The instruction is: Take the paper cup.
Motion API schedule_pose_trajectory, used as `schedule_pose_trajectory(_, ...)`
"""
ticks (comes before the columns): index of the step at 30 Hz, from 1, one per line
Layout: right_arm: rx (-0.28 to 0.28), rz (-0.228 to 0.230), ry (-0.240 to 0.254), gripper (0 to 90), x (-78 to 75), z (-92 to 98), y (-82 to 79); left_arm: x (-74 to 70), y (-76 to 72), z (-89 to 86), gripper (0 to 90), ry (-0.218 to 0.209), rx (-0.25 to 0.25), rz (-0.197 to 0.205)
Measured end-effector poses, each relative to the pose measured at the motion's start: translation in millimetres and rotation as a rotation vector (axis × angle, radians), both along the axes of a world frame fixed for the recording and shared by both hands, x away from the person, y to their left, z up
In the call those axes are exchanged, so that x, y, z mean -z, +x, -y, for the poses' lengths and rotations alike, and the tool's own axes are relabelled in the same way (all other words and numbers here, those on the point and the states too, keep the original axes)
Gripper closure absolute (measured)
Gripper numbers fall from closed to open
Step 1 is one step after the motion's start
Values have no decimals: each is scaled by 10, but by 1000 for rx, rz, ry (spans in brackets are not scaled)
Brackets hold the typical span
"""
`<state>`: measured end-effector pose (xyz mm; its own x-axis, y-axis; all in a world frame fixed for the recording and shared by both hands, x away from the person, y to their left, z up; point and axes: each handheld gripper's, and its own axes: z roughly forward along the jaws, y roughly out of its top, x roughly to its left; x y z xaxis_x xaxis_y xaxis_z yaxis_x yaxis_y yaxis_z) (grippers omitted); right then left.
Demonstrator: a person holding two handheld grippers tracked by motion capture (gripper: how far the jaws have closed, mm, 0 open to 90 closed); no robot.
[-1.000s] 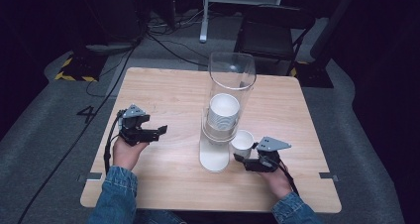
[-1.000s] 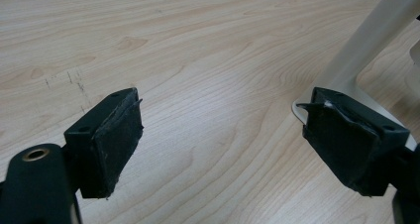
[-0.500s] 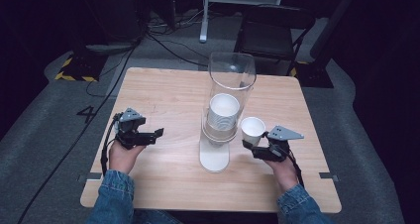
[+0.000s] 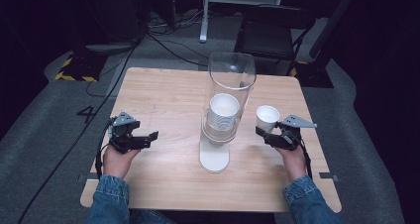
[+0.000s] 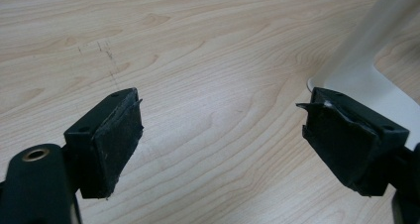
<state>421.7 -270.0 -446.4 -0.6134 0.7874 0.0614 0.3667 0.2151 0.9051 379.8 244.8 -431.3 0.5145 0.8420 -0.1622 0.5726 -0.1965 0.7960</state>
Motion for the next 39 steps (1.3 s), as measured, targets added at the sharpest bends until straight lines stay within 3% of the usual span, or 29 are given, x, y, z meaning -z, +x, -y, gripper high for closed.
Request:
schedule_pose_trajectory(4,31,-15,-17,334,25,70,60,13,-15,-13,155,3,-1,-5)
schedule_pose_trajectory(8,66,-65,-14,334,88,121,122,19,-31,-27,155,3,-5,-7)
schedule_pose_trajectory(12,82,-116,-51,334,174,128,180,20,-46,-47,155,2,-9,-10)
schedule_pose_trajectory(20,78,-202,-139,332,344,68,265,23,-56,-66,155,1,-14,-8)
schedule_pose_trajectory(24,75,-240,-164,331,408,50,289,25,-52,-68,155,2,-12,-9)
schedule_pose_trajectory(31,68,-267,-176,319,442,48,287,29,-33,-60,155,0,-12,-10)
schedule_pose_trajectory(36,70,-286,-180,178,448,63,288,30,-18,-49,155,-1,-8,-8)
schedule_pose_trajectory(39,60,-283,-186,147,424,79,264,34,-6,-52,155,-3,-6,-13)
